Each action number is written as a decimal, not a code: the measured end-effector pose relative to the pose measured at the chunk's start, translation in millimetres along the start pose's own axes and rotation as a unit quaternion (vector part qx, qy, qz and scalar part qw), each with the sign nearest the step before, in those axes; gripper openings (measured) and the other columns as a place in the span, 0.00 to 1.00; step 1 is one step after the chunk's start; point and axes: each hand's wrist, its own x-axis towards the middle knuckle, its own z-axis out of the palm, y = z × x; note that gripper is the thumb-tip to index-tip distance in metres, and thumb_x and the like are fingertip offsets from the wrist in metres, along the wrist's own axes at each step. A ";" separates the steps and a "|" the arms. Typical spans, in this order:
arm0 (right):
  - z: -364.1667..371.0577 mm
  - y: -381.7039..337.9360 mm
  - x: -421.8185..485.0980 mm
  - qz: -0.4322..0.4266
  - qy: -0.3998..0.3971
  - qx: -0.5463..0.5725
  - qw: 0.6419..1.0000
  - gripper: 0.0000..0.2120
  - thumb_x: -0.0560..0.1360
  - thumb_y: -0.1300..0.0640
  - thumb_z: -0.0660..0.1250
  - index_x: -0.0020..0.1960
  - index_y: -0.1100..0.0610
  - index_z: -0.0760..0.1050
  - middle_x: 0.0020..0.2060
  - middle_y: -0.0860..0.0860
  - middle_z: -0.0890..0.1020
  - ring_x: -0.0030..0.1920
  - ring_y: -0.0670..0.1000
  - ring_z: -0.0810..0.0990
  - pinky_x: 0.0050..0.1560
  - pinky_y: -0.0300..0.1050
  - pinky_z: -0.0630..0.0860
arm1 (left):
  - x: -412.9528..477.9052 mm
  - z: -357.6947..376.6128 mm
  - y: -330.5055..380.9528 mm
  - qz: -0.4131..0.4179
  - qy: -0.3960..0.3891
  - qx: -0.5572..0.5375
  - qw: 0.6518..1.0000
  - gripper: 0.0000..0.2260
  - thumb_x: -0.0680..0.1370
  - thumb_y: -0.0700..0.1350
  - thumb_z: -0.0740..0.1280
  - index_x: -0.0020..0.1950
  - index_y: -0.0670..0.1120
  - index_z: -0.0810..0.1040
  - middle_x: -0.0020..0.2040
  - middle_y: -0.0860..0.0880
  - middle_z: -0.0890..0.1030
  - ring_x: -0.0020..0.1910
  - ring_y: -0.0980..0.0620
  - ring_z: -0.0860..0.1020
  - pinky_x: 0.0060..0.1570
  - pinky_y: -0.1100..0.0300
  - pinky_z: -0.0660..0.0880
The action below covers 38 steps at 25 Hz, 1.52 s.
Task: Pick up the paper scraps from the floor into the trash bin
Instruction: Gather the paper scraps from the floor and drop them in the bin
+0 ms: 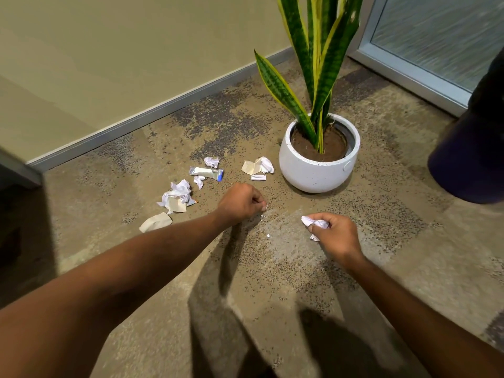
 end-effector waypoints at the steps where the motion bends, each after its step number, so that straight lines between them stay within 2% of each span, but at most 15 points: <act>1: -0.6 0.3 0.1 -0.002 -0.001 -0.002 1.000 0.11 0.78 0.61 0.77 0.54 0.46 0.89 0.35 0.48 0.88 0.25 0.42 0.75 0.26 0.40 0.70 | 1.6 1.9 1.9 0.001 -0.004 0.006 1.000 0.03 0.76 0.44 0.79 0.47 0.45 0.89 0.47 0.53 0.89 0.43 0.66 0.83 0.52 0.58 0.85; 4: -0.5 2.2 1.2 -0.015 -0.004 -0.015 1.000 0.10 0.78 0.62 0.77 0.55 0.48 0.89 0.35 0.46 0.87 0.25 0.40 0.75 0.26 0.39 0.70 | 4.2 4.2 8.4 -0.004 -0.012 0.042 0.999 0.06 0.76 0.46 0.79 0.52 0.47 0.89 0.52 0.53 0.89 0.47 0.59 0.85 0.54 0.59 0.82; 6: 0.0 2.9 1.2 -0.016 -0.002 -0.016 1.000 0.10 0.78 0.62 0.77 0.55 0.49 0.89 0.35 0.45 0.88 0.25 0.41 0.75 0.26 0.41 0.71 | 5.3 4.8 11.3 0.009 -0.015 0.067 0.998 0.07 0.76 0.46 0.79 0.52 0.47 0.89 0.52 0.53 0.89 0.46 0.59 0.84 0.53 0.58 0.83; 9: 0.3 2.2 0.7 -0.024 -0.002 -0.027 0.999 0.10 0.79 0.61 0.77 0.56 0.49 0.89 0.35 0.45 0.87 0.24 0.40 0.75 0.26 0.40 0.71 | 8.7 3.0 16.1 0.018 -0.027 0.098 0.995 0.00 0.77 0.45 0.77 0.47 0.50 0.88 0.49 0.54 0.89 0.42 0.60 0.85 0.45 0.57 0.85; 11: 0.2 1.8 0.2 -0.022 -0.002 -0.030 0.999 0.10 0.79 0.61 0.76 0.56 0.48 0.88 0.35 0.44 0.87 0.23 0.41 0.74 0.25 0.41 0.71 | 12.2 -0.3 16.3 0.007 -0.052 0.087 0.995 0.07 0.78 0.43 0.75 0.42 0.53 0.85 0.49 0.55 0.88 0.39 0.60 0.85 0.38 0.61 0.84; 13: 0.3 2.0 0.3 -0.022 -0.002 -0.031 0.999 0.10 0.79 0.61 0.77 0.55 0.48 0.88 0.36 0.44 0.87 0.24 0.42 0.75 0.26 0.42 0.71 | 12.3 -3.8 12.2 0.018 -0.076 0.074 0.994 0.10 0.78 0.41 0.74 0.39 0.52 0.83 0.50 0.53 0.88 0.38 0.61 0.84 0.33 0.69 0.78; 16: 0.0 3.3 0.7 -0.028 -0.002 -0.043 0.999 0.09 0.78 0.60 0.77 0.56 0.49 0.89 0.38 0.45 0.88 0.24 0.40 0.76 0.25 0.40 0.71 | 4.8 -5.5 -0.8 0.025 -0.089 0.050 0.995 0.04 0.78 0.41 0.74 0.44 0.45 0.87 0.45 0.50 0.88 0.41 0.58 0.85 0.37 0.69 0.78; 18: -0.2 3.4 0.9 -0.030 -0.003 -0.049 0.998 0.09 0.78 0.60 0.77 0.56 0.49 0.89 0.39 0.45 0.88 0.23 0.39 0.76 0.24 0.38 0.70 | -0.2 -5.1 -9.5 0.022 -0.094 0.034 0.995 0.03 0.77 0.43 0.76 0.46 0.44 0.88 0.42 0.51 0.88 0.42 0.56 0.86 0.39 0.67 0.80; 22: 0.8 2.9 2.7 -0.029 -0.002 -0.061 0.998 0.09 0.78 0.60 0.78 0.57 0.49 0.89 0.40 0.45 0.88 0.26 0.39 0.78 0.25 0.37 0.71 | -1.7 -4.3 -11.4 0.068 -0.090 0.033 0.993 0.04 0.76 0.46 0.79 0.48 0.47 0.89 0.46 0.54 0.89 0.44 0.60 0.86 0.50 0.62 0.83; 24: 1.3 2.7 3.1 -0.028 -0.002 -0.066 0.997 0.09 0.78 0.59 0.78 0.56 0.49 0.89 0.40 0.45 0.89 0.29 0.41 0.79 0.26 0.37 0.72 | -3.0 -4.1 -7.8 0.086 -0.091 0.045 0.991 0.06 0.74 0.47 0.80 0.49 0.47 0.90 0.47 0.54 0.89 0.45 0.61 0.86 0.52 0.62 0.82; 28: 1.7 4.0 2.9 -0.034 -0.002 -0.067 0.997 0.09 0.78 0.59 0.77 0.57 0.49 0.89 0.43 0.44 0.89 0.32 0.43 0.82 0.27 0.38 0.75 | -5.9 -4.9 0.2 0.095 -0.104 0.084 0.986 0.09 0.72 0.46 0.81 0.50 0.45 0.89 0.49 0.52 0.89 0.45 0.58 0.86 0.50 0.63 0.81; 32: 2.3 4.9 2.7 -0.036 -0.001 -0.064 0.997 0.09 0.78 0.59 0.77 0.56 0.49 0.89 0.40 0.45 0.88 0.28 0.40 0.79 0.26 0.38 0.73 | -2.2 -5.7 4.8 0.100 -0.097 0.124 0.982 0.03 0.78 0.42 0.76 0.50 0.44 0.88 0.46 0.51 0.88 0.39 0.59 0.83 0.38 0.70 0.77; 35: 1.1 4.0 0.7 -0.044 -0.001 -0.061 0.997 0.08 0.79 0.58 0.77 0.56 0.49 0.89 0.39 0.45 0.88 0.26 0.39 0.77 0.26 0.39 0.72 | -2.0 -7.1 6.2 0.062 -0.120 0.100 0.986 0.02 0.79 0.42 0.75 0.48 0.45 0.86 0.41 0.52 0.85 0.40 0.53 0.84 0.35 0.67 0.78; 38: 1.5 3.8 0.4 -0.049 -0.003 -0.062 0.997 0.08 0.79 0.58 0.77 0.56 0.49 0.88 0.39 0.45 0.88 0.25 0.39 0.76 0.25 0.39 0.71 | -10.9 -3.4 7.0 0.070 -0.135 0.034 0.988 0.02 0.77 0.41 0.77 0.45 0.45 0.87 0.41 0.52 0.87 0.39 0.55 0.85 0.38 0.65 0.81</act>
